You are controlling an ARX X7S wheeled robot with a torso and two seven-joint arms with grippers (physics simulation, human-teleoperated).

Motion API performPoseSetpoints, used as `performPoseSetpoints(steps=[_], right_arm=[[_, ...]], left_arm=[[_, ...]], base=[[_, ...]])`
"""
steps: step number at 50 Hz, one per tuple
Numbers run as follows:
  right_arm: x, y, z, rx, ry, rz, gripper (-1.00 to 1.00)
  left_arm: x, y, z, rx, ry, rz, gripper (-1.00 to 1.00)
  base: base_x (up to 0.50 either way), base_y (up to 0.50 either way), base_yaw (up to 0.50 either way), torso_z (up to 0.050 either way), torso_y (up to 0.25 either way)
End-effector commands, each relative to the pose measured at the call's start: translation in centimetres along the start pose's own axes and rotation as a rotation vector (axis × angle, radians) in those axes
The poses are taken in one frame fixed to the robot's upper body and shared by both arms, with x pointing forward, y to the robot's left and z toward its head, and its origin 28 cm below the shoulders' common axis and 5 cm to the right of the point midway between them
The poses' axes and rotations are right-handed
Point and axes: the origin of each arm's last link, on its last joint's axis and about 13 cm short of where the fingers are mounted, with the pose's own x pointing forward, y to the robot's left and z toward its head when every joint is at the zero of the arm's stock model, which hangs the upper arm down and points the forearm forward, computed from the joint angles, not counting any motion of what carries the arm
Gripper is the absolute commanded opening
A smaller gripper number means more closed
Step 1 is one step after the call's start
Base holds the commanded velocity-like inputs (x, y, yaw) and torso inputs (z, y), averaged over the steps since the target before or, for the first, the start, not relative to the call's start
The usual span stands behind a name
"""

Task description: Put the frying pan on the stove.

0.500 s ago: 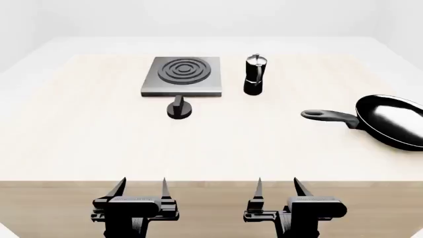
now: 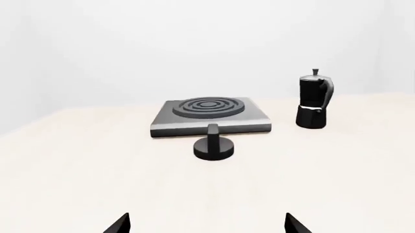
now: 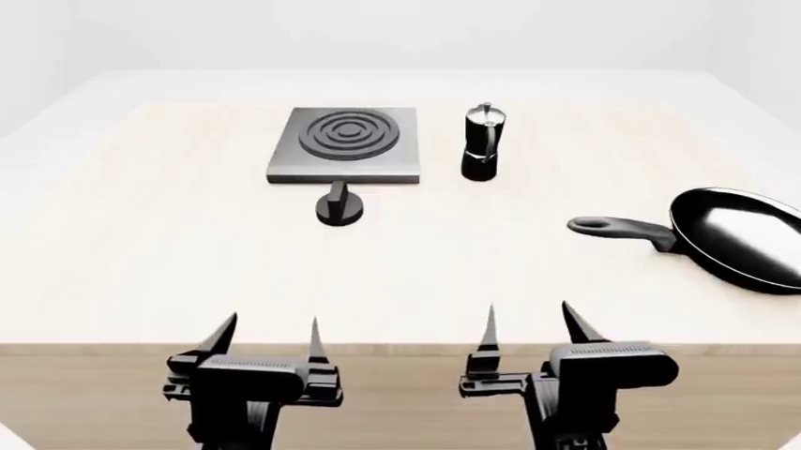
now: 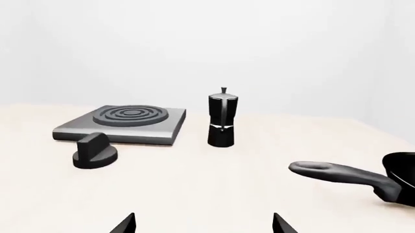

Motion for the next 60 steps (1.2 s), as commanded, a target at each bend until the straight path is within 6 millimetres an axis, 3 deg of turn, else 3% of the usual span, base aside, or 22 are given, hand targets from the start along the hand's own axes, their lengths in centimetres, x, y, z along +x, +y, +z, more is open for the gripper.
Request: performPoseSetpoints(steps=[1,21,60], right_arm=[[-0.1,-0.1,1.6,0.003,-0.032,0.007,1.0],[0.1,-0.5,2.4,0.019,-0.057,-0.007,1.0],[0.2,-0.5,2.7,0.087,-0.056,0.003,1.0]], left_arm=[[-0.1,-0.1,1.4,0.01,-0.032,-0.006,1.0],[-0.6,-0.4,1.8,0.016,-0.037,-0.024,1.0],[-1.3,0.1,1.8,0.006,-0.036,-0.011,1.0]], base=[[0.05,0.0,0.0,0.0,0.0],[0.11,0.0,0.0,0.0,0.0],[0.28,0.0,0.0,0.0,0.0]])
